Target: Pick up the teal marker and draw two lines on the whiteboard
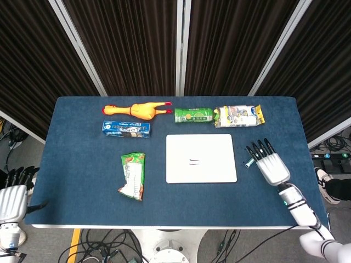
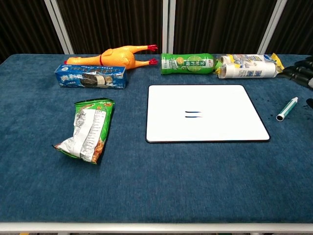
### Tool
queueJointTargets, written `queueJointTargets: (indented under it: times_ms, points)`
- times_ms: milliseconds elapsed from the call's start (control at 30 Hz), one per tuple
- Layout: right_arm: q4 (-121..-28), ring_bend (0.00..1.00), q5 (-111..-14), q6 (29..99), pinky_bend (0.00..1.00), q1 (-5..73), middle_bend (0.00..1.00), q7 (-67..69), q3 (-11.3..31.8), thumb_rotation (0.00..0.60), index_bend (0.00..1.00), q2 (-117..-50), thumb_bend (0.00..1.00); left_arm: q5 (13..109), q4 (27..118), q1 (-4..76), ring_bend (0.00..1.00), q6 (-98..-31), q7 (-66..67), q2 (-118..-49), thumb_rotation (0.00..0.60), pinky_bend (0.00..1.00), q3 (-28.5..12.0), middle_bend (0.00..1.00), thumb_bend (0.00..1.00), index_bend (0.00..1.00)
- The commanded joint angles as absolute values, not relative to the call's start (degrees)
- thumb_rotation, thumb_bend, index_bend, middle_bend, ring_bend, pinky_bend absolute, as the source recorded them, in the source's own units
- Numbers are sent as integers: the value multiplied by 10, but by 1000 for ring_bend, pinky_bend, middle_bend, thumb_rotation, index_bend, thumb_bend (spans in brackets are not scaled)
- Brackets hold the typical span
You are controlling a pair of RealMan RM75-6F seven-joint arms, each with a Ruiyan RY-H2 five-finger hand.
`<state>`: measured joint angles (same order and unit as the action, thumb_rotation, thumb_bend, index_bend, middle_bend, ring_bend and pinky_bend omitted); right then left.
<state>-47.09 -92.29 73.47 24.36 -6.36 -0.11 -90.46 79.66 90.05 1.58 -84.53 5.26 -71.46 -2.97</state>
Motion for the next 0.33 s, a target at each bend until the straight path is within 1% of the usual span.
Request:
queueJointTargets:
  times_ms: [33, 67, 167, 333]
  points:
    - [-724, 0, -837, 810, 0, 153, 158, 102, 50, 600, 27, -764, 361, 801, 895, 19, 44, -847, 55, -718, 600, 23, -32, 110, 6, 162]
    - [-756, 2, -834, 822, 0, 140, 167, 134, 51, 600, 42, -743, 339, 802, 893, 20, 44, -848, 58, -720, 600, 23, -33, 110, 6, 162]
    - [-801, 19, -840, 834, 0, 121, 191, 171, 43, 600, 80, -702, 297, 802, 893, 25, 44, -845, 65, -722, 600, 23, -35, 110, 7, 162]
    - [-841, 30, -853, 841, 0, 108, 203, 169, 35, 600, 89, -671, 294, 802, 895, 29, 44, -841, 72, -722, 600, 23, -37, 110, 6, 163]
